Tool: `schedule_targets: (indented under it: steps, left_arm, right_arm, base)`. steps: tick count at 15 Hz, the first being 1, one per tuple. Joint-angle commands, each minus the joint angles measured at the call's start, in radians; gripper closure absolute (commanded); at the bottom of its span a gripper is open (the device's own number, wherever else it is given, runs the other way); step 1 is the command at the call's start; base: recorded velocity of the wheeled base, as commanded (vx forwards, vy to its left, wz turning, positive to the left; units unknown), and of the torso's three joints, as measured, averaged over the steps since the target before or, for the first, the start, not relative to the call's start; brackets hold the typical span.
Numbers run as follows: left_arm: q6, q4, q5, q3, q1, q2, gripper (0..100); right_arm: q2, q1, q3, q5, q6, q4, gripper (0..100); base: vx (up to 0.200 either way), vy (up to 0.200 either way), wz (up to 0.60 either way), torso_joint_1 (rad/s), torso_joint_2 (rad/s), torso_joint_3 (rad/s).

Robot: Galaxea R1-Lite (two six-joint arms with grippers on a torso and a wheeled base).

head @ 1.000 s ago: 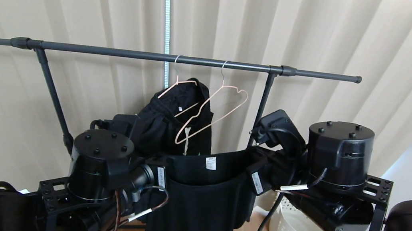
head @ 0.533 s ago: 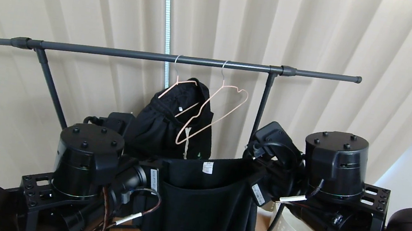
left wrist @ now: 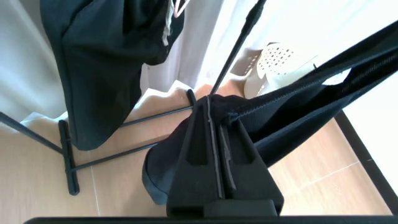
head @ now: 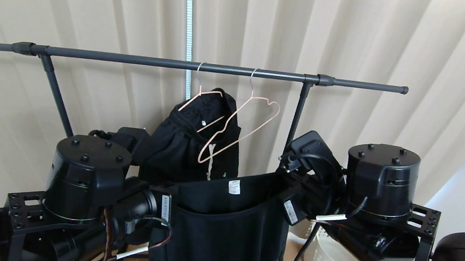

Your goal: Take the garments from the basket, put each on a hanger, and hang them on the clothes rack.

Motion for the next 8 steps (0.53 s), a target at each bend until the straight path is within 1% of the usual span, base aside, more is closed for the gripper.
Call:
schedule_targets:
  steps: [1, 3, 5, 8]
  left_arm:
    - [-0.001, 0.000, -0.027, 0.007, 0.000, -0.004, 100]
    - [-0.001, 0.010, -0.061, 0.010, 0.002, -0.002, 100]
    - [-0.001, 0.043, -0.073, 0.003, 0.002, -0.014, 100]
    - [-0.001, 0.085, -0.124, -0.016, 0.006, -0.028, 100]
  right_arm:
    - [0.006, 0.000, 0.000, 0.000, -0.001, -0.003, 100]
    - [-0.003, 0.000, 0.002, 0.000, -0.001, -0.003, 100]
    - [-0.031, 0.000, 0.018, 0.001, -0.004, 0.006, 100]
    - [-0.054, 0.000, 0.031, 0.003, -0.011, 0.016, 100]
  base:
    - [0.000, 0.000, 0.00, 0.000, 0.00, 0.000]
    - [0.000, 0.000, 0.00, 0.000, 0.00, 0.000]
    - [0.000, 0.000, 0.00, 0.000, 0.00, 0.000]
    - [0.000, 0.000, 0.00, 0.000, 0.00, 0.000]
